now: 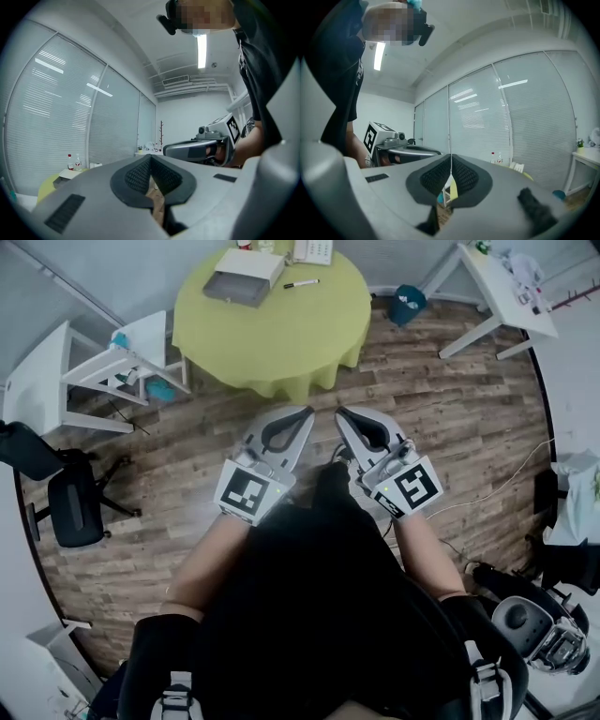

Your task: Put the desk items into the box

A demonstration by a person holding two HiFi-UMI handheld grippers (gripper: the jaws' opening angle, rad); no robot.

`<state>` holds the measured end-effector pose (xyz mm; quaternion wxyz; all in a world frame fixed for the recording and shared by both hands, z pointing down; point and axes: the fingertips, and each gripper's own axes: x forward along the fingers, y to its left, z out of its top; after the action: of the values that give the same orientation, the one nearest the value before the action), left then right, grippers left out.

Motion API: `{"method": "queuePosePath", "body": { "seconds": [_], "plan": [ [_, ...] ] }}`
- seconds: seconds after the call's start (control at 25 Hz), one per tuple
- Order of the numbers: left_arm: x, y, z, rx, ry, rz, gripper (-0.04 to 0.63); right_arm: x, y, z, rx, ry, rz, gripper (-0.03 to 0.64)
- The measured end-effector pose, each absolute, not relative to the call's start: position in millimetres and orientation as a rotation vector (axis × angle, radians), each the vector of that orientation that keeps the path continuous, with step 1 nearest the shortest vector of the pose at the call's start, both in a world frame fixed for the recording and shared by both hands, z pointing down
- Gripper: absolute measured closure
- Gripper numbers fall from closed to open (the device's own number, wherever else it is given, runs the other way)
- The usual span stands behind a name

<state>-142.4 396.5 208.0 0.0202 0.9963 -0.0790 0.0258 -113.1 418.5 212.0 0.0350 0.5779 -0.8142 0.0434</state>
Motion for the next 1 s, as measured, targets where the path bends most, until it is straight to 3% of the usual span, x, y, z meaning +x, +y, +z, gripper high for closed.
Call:
{"method": "queuePosePath", "body": {
  "seconds": [1.0],
  "plan": [
    [58.3, 329.2, 207.7, 3.016, -0.536, 0.089, 0.584, 88.2, 341.7, 220.8, 1.495, -2.669, 0.129, 0.600]
  ]
}}
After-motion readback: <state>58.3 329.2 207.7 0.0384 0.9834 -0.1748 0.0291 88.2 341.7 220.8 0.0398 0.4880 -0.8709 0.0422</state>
